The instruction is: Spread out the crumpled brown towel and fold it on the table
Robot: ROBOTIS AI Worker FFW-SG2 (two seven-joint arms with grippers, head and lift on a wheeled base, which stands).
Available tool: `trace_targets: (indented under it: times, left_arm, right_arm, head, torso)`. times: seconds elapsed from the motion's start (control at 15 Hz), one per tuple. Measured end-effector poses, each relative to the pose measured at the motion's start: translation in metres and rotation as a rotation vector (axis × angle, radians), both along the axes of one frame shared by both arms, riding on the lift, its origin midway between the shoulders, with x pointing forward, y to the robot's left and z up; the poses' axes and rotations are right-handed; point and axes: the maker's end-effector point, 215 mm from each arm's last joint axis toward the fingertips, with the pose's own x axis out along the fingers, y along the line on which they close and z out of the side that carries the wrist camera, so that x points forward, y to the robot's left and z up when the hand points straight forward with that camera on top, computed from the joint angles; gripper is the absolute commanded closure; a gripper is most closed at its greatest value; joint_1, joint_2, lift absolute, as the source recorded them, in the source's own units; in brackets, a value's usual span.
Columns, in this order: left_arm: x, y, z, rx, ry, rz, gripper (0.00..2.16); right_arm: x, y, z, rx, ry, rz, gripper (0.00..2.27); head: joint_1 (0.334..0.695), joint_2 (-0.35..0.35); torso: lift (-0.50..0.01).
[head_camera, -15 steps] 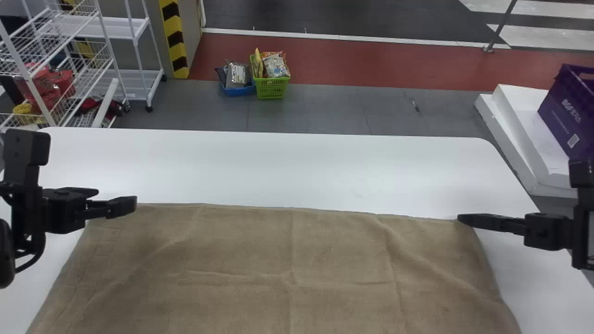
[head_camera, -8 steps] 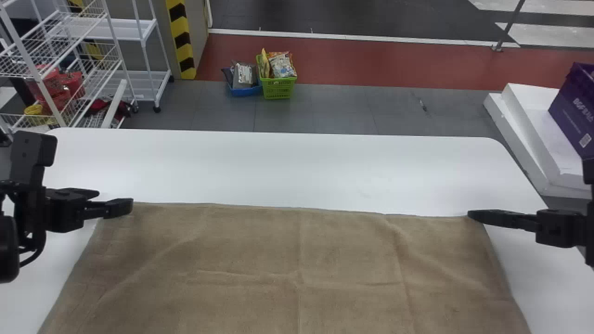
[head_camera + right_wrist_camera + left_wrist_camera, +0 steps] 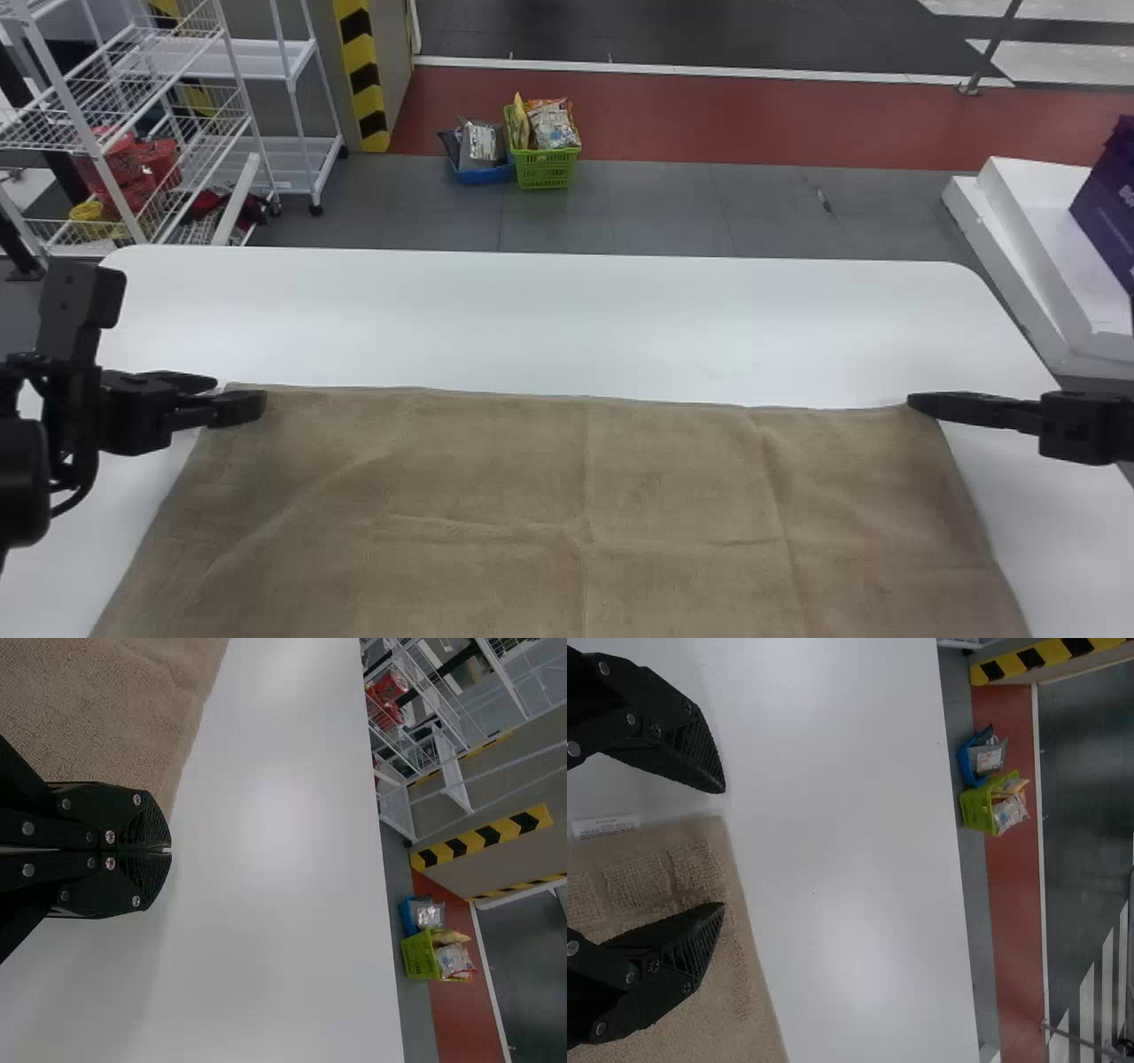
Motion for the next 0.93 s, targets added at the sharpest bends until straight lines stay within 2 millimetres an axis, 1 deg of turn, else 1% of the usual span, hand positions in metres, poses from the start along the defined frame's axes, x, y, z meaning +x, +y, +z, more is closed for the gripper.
trace_targets:
  times: [0.27,0.4,0.53,0.6,0.67,0.8,0.93]
  left_arm:
    - [-0.002,0.001,-0.002,0.004,0.006,0.004,0.45]
    - [0.000,0.004,-0.002,0.013,0.002,0.014,0.70]
    - [0.001,0.003,-0.001,0.016,-0.003,0.019,0.70]
    - [0.000,0.002,-0.002,0.016,-0.002,0.019,0.75]
    - [-0.001,0.002,-0.003,0.016,0.000,0.019,1.07]
    - [-0.004,0.005,-0.006,0.022,0.001,0.029,1.08]
    - [-0.005,0.008,-0.002,0.024,-0.009,0.037,1.08]
  right_arm:
    - [0.008,0.000,0.006,-0.013,-0.009,0.000,1.31]
    - [0.012,0.001,0.007,-0.029,-0.007,0.002,1.31]
    - [0.015,0.003,0.006,-0.043,-0.005,0.006,1.31]
    - [0.017,0.005,0.007,-0.049,-0.006,0.009,1.32]
    - [0.018,0.007,0.006,-0.054,-0.004,0.012,1.32]
    - [0.020,0.011,0.004,-0.066,0.000,0.019,1.31]
    - [0.022,0.013,0.004,-0.080,-0.004,0.022,1.31]
  head:
    - [0.695,-0.062]
    - [0.695,-0.058]
    - [0.695,-0.055]
    - [0.695,-0.054]
    - [0.695,-0.053]
    - [0.695,-0.049]
    - [0.695,-0.040]
  torso:
    - [-0.127]
    - [-0.127]
    - [-0.127]
    - [-0.127]
    - [-0.127]
    - [-0.127]
    - [-0.127]
